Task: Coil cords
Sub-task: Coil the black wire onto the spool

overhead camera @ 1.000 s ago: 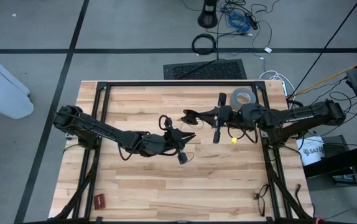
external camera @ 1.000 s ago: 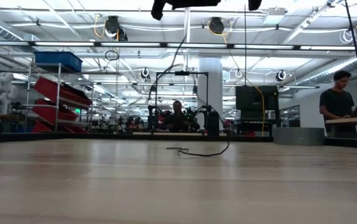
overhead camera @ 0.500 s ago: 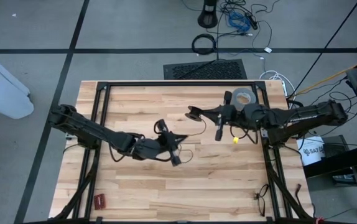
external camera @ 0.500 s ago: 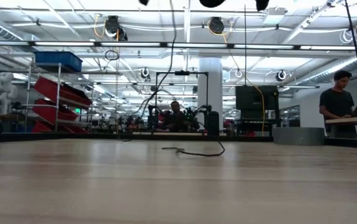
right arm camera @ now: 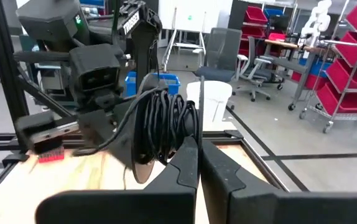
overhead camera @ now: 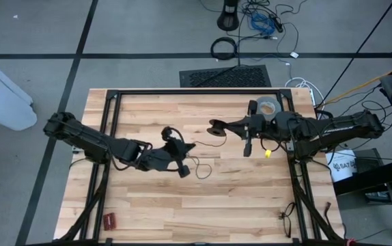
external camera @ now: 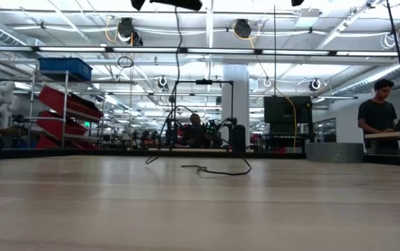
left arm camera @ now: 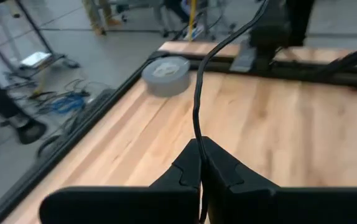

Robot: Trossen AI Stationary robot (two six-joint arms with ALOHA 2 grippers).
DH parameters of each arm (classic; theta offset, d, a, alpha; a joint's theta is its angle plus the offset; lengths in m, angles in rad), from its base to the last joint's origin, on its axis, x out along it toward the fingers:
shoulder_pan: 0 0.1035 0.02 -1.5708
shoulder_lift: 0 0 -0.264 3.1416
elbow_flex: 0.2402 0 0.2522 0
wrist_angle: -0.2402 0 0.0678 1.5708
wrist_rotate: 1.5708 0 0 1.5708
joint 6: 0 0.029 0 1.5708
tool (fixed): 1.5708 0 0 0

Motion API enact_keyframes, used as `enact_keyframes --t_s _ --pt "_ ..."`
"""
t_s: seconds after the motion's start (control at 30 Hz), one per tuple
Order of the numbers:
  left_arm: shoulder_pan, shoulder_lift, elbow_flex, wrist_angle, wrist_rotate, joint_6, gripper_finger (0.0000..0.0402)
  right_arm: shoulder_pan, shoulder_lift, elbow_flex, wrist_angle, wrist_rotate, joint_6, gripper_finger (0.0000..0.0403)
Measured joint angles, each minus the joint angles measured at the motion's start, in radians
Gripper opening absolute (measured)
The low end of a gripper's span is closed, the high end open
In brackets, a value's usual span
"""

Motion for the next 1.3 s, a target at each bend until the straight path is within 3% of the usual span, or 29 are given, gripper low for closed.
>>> enact_keyframes --t_s 0.3,0.47,0.7,1.1,1.3 --pt "0.033 0.132 0.000 0.177 0.104 0.053 0.0006 0.000 0.001 0.000 0.060 -0.038 -0.020 0.0000" --pt "0.085 0.175 0.000 0.163 0.089 0.055 0.0006 0.000 -0.001 0.000 0.071 -0.110 -0.011 0.0000" --pt "0.153 0.169 0.000 0.069 0.068 0.106 0.0006 0.000 -0.002 0.000 0.024 -0.110 0.020 0.0000" --pt "0.182 0.119 0.000 -0.235 0.041 0.054 0.0006 -0.017 -0.002 0.000 -0.067 -0.096 0.049 0.0000" --pt "0.177 0.110 0.000 -0.057 0.104 0.036 0.0006 -0.021 0.008 0.000 -0.037 0.011 0.053 0.0000"
